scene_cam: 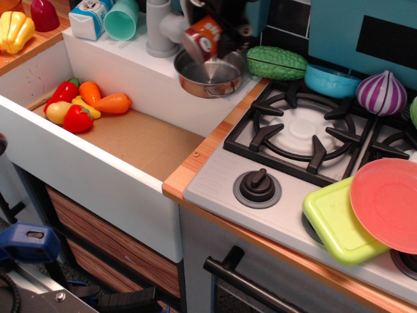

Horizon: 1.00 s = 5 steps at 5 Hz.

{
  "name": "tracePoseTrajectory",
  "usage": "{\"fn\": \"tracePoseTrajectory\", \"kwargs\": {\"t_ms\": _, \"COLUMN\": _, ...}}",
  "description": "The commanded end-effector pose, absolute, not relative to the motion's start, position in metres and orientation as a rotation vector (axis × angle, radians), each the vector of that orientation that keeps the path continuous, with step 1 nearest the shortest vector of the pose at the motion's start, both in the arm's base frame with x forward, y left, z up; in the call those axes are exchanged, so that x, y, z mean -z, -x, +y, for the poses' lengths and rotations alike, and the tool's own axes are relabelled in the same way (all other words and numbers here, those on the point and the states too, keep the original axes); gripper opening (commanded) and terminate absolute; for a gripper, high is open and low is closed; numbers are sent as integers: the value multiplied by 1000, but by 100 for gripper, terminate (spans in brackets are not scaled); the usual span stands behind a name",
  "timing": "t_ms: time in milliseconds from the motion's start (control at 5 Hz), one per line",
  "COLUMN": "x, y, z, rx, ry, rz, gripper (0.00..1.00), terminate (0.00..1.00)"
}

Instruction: Put can in pot

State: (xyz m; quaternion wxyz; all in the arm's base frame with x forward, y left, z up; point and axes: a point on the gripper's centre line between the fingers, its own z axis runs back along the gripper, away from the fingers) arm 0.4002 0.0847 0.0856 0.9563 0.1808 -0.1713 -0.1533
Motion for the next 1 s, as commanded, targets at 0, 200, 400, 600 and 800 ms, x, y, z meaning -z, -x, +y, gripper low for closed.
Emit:
{"fn": "tracePoseTrajectory", "kwargs": {"t_ms": 0, "x": -94, "y": -412, "z": 98, "rx": 371, "ry": -365, "rz": -413, "gripper": 0, "terminate": 0}}
{"fn": "tracePoseTrajectory", "kwargs": {"t_ms": 200, "x": -92, "y": -412, "z": 96, "rx": 397, "ry": -323, "rz": -424, "gripper": 100, "terminate": 0}}
{"fn": "tracePoseTrajectory", "kwargs": {"t_ms": 400, "x": -92, "y": -412, "z": 96, "rx": 397, "ry": -323, "rz": -424, "gripper": 100, "terminate": 0}}
{"fn": "tracePoseTrajectory", "kwargs": {"t_ms": 600, "x": -92, "y": -412, "z": 96, "rx": 397, "ry": -323, "rz": -424, "gripper": 100, "terminate": 0}}
{"fn": "tracePoseTrajectory", "kwargs": {"t_ms": 800, "x": -92, "y": -412, "z": 96, "rx": 397, "ry": -323, "rz": -424, "gripper": 100, "terminate": 100}}
